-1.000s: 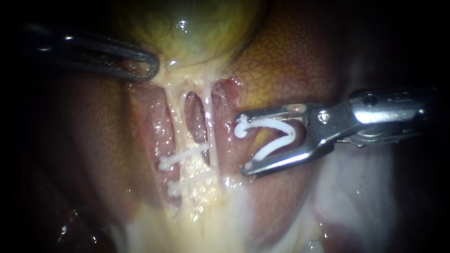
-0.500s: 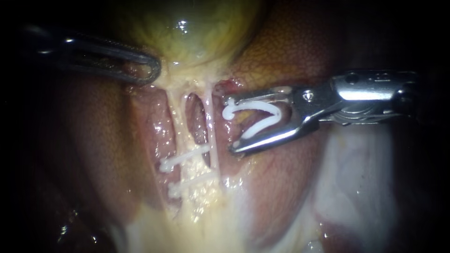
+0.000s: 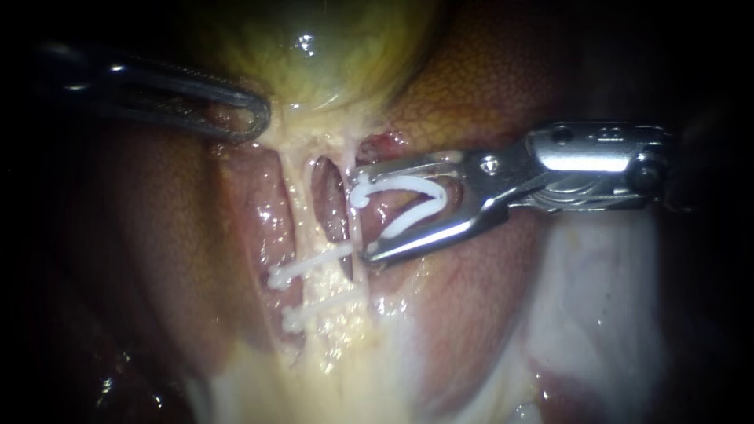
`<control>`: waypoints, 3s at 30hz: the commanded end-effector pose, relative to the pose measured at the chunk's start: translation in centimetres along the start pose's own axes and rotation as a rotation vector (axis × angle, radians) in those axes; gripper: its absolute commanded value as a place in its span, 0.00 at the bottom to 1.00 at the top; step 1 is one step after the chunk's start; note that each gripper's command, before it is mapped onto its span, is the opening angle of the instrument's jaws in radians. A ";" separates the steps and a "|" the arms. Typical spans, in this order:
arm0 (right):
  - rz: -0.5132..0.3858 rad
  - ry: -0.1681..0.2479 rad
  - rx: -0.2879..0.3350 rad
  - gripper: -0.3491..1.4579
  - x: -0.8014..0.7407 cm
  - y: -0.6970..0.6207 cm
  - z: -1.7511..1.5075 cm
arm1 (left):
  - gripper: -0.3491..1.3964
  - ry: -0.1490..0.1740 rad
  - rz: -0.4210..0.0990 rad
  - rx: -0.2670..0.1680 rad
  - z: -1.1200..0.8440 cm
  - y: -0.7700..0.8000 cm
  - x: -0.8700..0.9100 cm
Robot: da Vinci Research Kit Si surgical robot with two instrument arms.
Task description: Clipping third clip left tube
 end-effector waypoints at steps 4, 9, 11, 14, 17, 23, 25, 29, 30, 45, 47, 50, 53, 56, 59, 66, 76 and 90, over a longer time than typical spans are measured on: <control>0.002 -0.001 -0.001 0.44 -0.04 0.05 0.07 | 0.00 0.000 0.000 0.000 0.00 0.00 0.00; 0.007 -0.002 -0.001 0.44 -0.11 0.11 0.15 | 0.00 0.000 0.000 0.000 0.00 0.00 0.00; 0.010 -0.003 0.002 0.44 -0.16 0.14 0.18 | 0.00 0.000 0.000 0.000 0.00 -0.01 0.00; 0.012 -0.004 0.001 0.44 -0.21 0.18 0.21 | 0.00 0.000 0.000 0.000 0.00 -0.01 0.00; 0.009 -0.005 0.004 0.44 -0.24 0.22 0.23 | 0.00 0.000 0.000 -0.001 0.00 -0.01 0.00; 0.012 -0.006 0.008 0.44 -0.25 0.29 0.29 | 0.00 0.000 0.000 -0.001 0.00 -0.01 0.01; 0.010 -0.007 0.011 0.44 -0.26 0.31 0.30 | 0.00 0.000 0.000 -0.001 0.00 -0.01 0.01; 0.015 -0.010 0.028 0.44 -0.26 0.35 0.34 | 0.00 -0.001 0.000 -0.001 0.00 -0.01 0.02; 0.014 -0.011 0.031 0.44 -0.25 0.36 0.35 | 0.00 -0.001 0.000 -0.001 0.00 -0.01 0.02; 0.042 0.053 0.159 0.44 -0.16 0.47 0.59 | 0.00 -0.001 0.001 -0.002 0.01 -0.01 0.02; 0.048 0.069 0.183 0.44 -0.15 0.48 0.61 | 0.00 -0.001 0.001 -0.002 0.01 -0.01 0.02; 0.055 0.084 0.208 0.44 -0.14 0.50 0.65 | 0.00 -0.001 0.001 -0.002 0.01 -0.01 0.02; 0.061 0.110 0.240 0.44 -0.11 0.51 0.68 | 0.00 -0.001 0.001 -0.001 0.01 -0.01 0.02; 0.070 0.131 0.268 0.44 -0.08 0.49 0.69 | 0.00 -0.001 0.001 -0.001 0.01 -0.01 0.02; 0.070 0.141 0.290 0.44 0.00 0.43 0.68 | 0.00 -0.001 0.001 -0.001 0.01 -0.01 0.02; 0.081 0.174 0.316 0.43 0.24 0.30 0.64 | 0.00 -0.001 0.001 -0.001 0.01 -0.01 0.02; 0.123 0.187 0.320 0.42 0.37 0.31 0.66 | 0.00 -0.001 0.001 -0.001 0.01 0.00 0.02; 0.209 0.185 0.310 0.35 0.39 0.39 0.72 | 0.00 0.000 0.001 0.000 0.00 0.01 0.03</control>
